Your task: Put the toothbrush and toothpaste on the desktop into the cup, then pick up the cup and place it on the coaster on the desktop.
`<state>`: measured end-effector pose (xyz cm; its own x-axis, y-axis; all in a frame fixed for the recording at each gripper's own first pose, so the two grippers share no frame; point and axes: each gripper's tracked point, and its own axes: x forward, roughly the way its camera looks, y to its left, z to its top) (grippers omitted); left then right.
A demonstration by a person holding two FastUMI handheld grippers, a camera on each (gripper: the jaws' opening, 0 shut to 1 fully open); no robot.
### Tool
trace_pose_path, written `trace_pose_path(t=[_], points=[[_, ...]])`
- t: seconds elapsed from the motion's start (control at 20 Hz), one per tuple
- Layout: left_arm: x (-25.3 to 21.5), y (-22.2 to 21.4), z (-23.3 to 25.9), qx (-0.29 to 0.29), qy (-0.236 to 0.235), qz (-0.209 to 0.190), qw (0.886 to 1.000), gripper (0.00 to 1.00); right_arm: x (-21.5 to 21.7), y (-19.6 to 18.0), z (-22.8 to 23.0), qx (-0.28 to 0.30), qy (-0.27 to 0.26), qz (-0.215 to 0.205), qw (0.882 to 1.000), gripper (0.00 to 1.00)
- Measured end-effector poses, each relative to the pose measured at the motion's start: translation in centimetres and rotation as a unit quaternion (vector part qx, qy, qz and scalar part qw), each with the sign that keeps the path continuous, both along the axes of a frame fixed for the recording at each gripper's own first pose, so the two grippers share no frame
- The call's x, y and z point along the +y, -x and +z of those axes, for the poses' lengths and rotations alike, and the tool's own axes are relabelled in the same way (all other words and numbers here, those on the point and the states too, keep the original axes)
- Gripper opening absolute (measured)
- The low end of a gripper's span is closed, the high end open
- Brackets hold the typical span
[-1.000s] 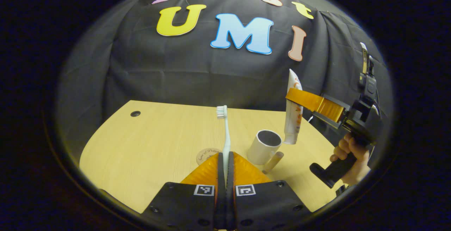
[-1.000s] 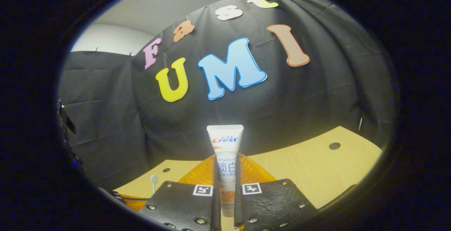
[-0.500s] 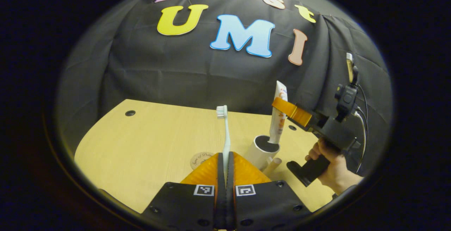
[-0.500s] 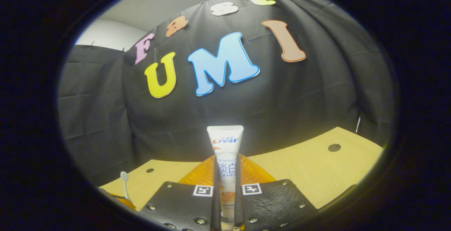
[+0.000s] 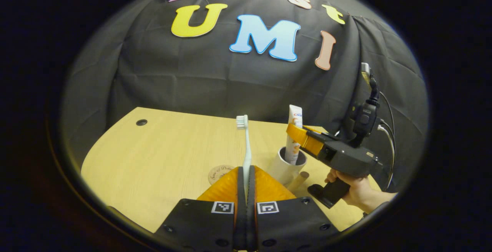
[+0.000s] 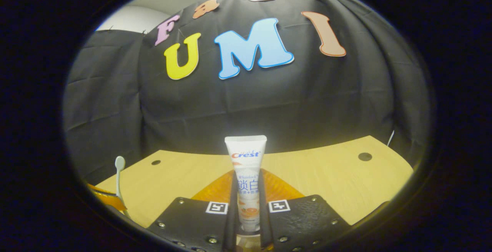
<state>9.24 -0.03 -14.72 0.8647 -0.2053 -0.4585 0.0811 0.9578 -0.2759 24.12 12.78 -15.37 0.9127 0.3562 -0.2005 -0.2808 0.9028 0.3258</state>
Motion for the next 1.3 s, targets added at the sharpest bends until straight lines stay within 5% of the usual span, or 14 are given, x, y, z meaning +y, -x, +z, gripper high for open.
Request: trace_pose_path(t=[0.1,0.35,0.55,0.65,0.7,0.85,1.3], points=[[-0.3,-0.2,0.0,0.001,0.002,-0.002,1.0,0.08,0.3,0.5,-0.9,0.015,0.01,0.012,1.0,0.28],[-0.7,-0.8,-0.1,0.001,0.003,-0.008,1.0,0.08,0.8,1.6,-2.7,0.043,0.038,0.034,0.998,0.21],[-0.7,-1.3,-0.2,-0.005,0.005,-0.012,1.0,0.08,0.9,2.9,-2.7,0.055,0.037,0.047,0.997,0.4],[-0.7,-2.0,-0.2,-0.008,0.007,-0.015,1.0,0.08,0.8,3.0,-2.3,0.054,0.035,0.046,0.997,0.4],[-0.8,-2.4,-0.2,-0.011,0.011,-0.017,1.0,0.08,0.6,2.9,-1.9,0.052,0.032,0.044,0.997,0.57],[-1.7,-3.9,0.3,-0.029,0.023,-0.028,0.999,0.08,-0.5,2.9,0.5,0.039,0.021,0.032,0.999,0.74],[-4.9,-10.5,4.4,-0.144,0.083,-0.046,0.985,0.07,-8.6,5.2,6.6,0.024,-0.026,-0.048,0.998,0.77]])
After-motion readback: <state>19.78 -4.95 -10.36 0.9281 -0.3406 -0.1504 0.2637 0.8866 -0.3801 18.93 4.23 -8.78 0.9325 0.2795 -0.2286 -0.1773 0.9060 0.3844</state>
